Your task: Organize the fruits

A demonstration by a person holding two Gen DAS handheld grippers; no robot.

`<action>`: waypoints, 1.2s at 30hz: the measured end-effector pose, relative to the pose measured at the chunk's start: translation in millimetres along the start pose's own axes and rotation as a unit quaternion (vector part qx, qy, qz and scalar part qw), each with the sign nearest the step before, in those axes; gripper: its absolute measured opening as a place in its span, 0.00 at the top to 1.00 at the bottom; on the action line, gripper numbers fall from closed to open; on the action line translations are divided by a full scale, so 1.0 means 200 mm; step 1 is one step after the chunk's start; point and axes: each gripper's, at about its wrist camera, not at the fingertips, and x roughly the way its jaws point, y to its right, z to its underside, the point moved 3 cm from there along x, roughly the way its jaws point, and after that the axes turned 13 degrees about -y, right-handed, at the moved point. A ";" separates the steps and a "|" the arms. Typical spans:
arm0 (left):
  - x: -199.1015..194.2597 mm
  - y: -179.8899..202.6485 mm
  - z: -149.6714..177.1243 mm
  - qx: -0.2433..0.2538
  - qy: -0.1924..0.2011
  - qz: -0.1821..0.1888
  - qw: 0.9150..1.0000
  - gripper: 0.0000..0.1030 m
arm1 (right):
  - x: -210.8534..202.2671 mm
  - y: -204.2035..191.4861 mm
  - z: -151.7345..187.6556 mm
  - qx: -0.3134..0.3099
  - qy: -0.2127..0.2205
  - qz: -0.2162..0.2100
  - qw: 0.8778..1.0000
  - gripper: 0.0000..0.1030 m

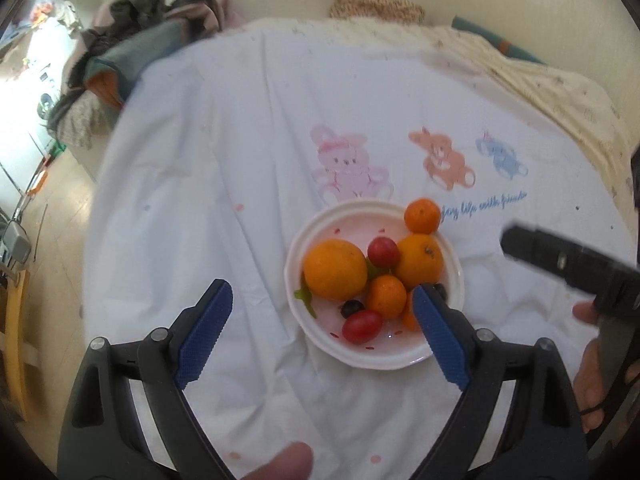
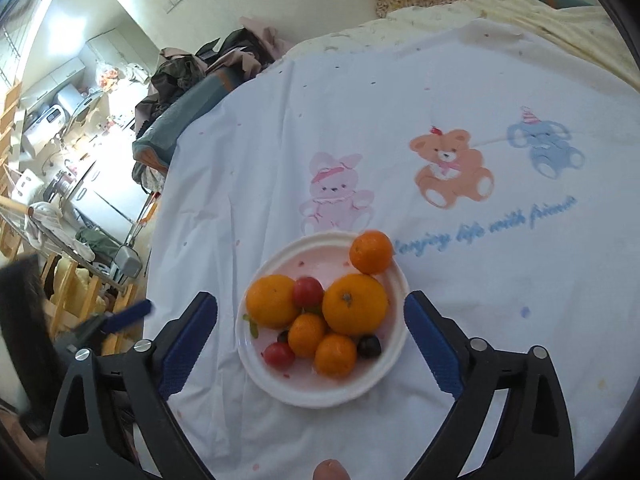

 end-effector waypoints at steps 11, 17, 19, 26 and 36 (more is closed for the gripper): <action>-0.32 -0.14 0.20 -0.025 0.051 0.011 0.998 0.00 | -0.24 -0.11 0.30 0.001 0.044 0.055 0.998 0.00; -0.39 -0.09 0.35 -0.001 0.089 0.009 0.996 0.00 | -0.32 -0.14 0.42 -0.001 0.077 0.089 0.993 0.00; -0.40 -0.07 0.38 0.004 0.088 0.016 0.996 0.00 | -0.34 -0.15 0.45 0.001 0.095 0.103 0.990 0.00; -0.37 -0.06 0.44 0.006 0.095 0.010 0.995 0.00 | -0.30 -0.19 0.50 -0.010 0.117 0.140 0.983 0.00; -0.31 -0.12 0.43 -0.017 0.087 0.002 0.996 0.00 | -0.21 -0.23 0.50 -0.034 0.110 0.157 0.981 0.00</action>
